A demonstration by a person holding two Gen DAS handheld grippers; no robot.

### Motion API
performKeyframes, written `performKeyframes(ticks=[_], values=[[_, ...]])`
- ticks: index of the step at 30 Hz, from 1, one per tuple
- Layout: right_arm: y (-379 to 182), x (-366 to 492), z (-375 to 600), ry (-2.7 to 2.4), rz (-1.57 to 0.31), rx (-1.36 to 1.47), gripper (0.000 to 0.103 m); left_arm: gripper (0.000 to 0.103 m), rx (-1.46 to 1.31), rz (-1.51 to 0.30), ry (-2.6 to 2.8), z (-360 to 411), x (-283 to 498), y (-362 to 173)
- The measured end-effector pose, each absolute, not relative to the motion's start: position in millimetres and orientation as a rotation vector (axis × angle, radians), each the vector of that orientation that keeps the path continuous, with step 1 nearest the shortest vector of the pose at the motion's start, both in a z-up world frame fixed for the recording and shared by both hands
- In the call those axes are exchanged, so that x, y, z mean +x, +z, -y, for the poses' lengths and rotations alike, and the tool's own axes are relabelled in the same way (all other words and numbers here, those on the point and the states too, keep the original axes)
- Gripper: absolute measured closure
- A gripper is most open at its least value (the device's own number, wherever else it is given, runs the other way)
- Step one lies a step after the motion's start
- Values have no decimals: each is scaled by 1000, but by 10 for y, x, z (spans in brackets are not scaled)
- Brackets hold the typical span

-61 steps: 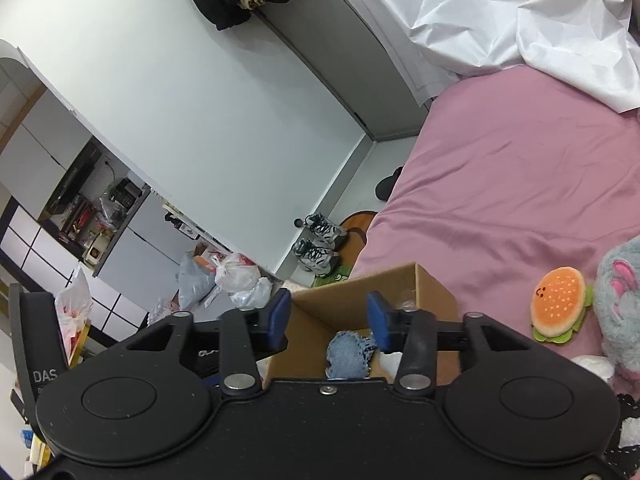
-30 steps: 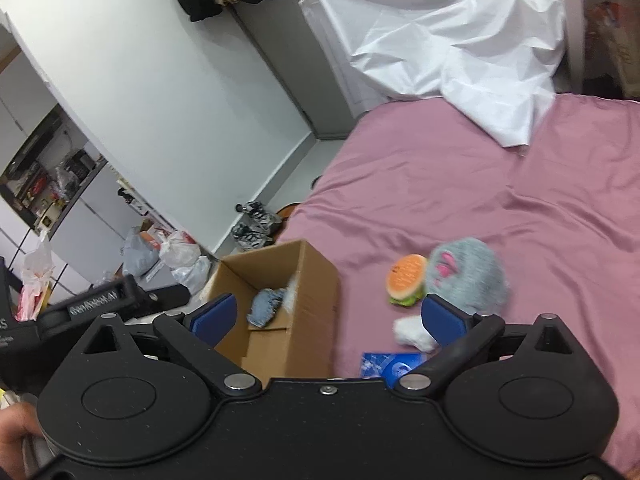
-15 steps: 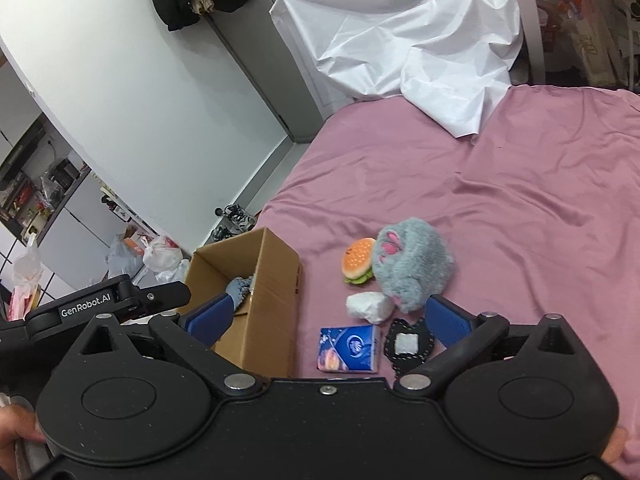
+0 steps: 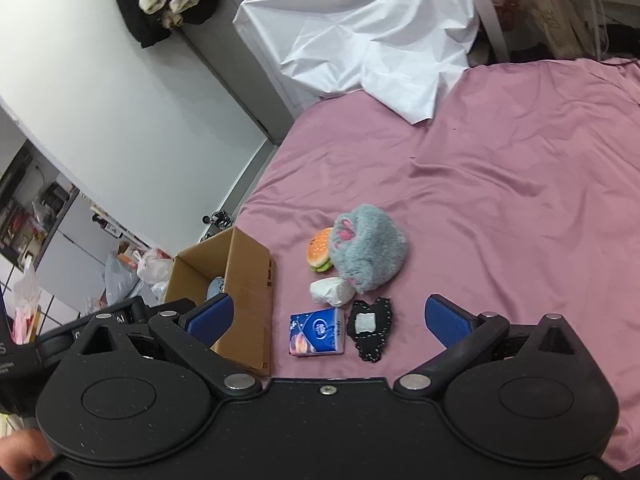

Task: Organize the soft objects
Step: 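Move both open tools back toward the remaining items on the bed, then grasp the blue tissue pack with the left tool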

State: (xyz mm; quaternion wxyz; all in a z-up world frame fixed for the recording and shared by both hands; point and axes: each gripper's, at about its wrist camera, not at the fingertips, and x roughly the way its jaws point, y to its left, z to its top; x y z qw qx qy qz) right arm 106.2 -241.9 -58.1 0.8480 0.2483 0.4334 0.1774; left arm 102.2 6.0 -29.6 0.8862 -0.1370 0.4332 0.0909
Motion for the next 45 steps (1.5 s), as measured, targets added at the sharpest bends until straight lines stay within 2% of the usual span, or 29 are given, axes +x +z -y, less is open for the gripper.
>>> performKeyframes(ticks=[34, 39, 45], values=[[-867, 1161, 2766, 231, -1012, 680, 1, 3, -300, -927, 147, 227, 1174, -623], [-945, 1171, 2809, 236, -1032, 732, 11, 6, -320, -924, 138, 232, 1205, -693], [-1125, 1272, 2729, 266, -1093, 782, 27, 24, -337, -965, 131, 260, 1297, -872]])
